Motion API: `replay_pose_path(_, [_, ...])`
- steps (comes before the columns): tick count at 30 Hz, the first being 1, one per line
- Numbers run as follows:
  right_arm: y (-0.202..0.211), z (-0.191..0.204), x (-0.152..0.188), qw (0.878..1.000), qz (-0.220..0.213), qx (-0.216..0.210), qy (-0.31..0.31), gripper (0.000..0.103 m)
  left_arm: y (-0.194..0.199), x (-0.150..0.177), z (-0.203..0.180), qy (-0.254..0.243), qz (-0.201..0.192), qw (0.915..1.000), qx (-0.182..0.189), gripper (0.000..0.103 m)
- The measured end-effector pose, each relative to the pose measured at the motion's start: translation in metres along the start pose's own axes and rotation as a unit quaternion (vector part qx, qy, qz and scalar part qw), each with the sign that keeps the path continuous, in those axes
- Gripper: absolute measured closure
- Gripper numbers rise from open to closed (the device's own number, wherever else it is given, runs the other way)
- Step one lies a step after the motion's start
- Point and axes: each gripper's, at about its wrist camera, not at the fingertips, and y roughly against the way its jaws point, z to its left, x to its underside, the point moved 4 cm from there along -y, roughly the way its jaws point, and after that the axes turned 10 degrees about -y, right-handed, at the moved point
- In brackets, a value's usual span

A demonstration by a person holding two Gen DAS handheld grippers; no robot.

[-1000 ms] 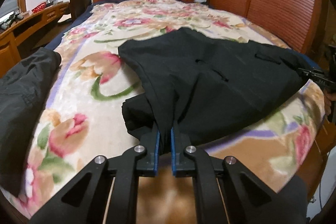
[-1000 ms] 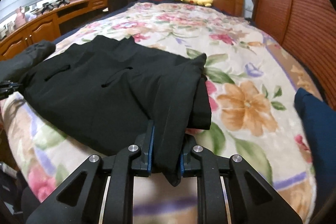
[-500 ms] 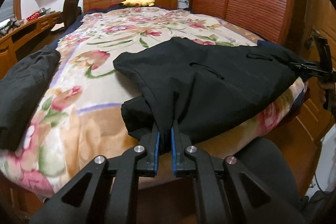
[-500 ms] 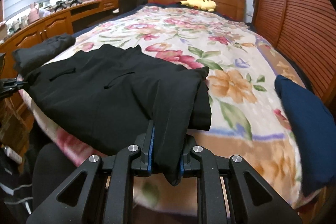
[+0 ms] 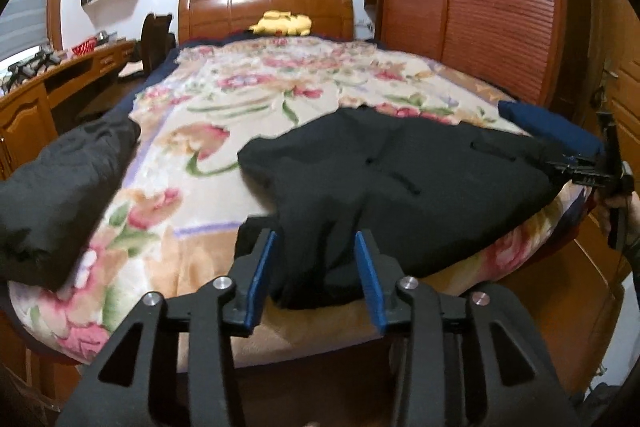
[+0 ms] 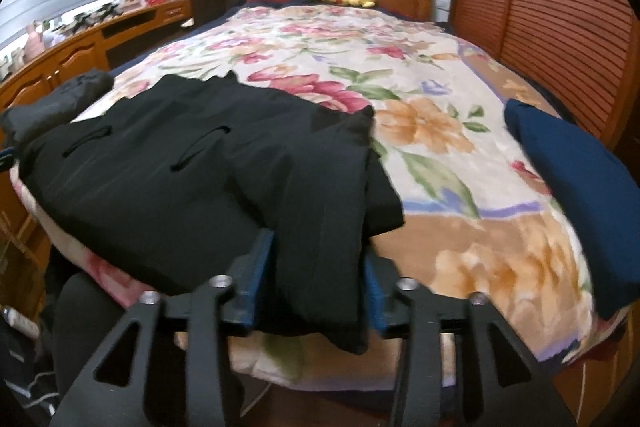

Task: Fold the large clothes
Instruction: 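Lift the folded edge with both tools and fold it over again, then open both tools and release the folded black coat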

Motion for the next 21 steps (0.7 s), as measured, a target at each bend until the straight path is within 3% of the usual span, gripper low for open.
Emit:
replay_pose_path(3, [0.010, -0.001, -0.005, 1.000, -0.018, -0.005, -0.013, 0.034, -0.003, -0.013, -0.011, -0.004, -0.009, 0.9999, 0.010, 0.052])
replay_pose_path(6, [0.021, -0.001, -0.012, 0.999, -0.039, -0.011, -0.023, 0.026, -0.017, -0.026, -0.026, -0.005, -0.012, 0.9996, 0.026, 0.050])
replay_pose_path(15, [0.002, 0.003, -0.014, 0.999, -0.033, 0.000, -0.037, 0.023, -0.069, -0.050, -0.072, -0.003, 0.001, 0.9984, 0.056, 0.048])
replay_pose_path(21, [-0.003, 0.001, -0.010, 0.998, -0.045, 0.003, -0.043, 0.021, -0.094, -0.048, -0.096, -0.005, 0.018, 0.9975, 0.068, 0.048])
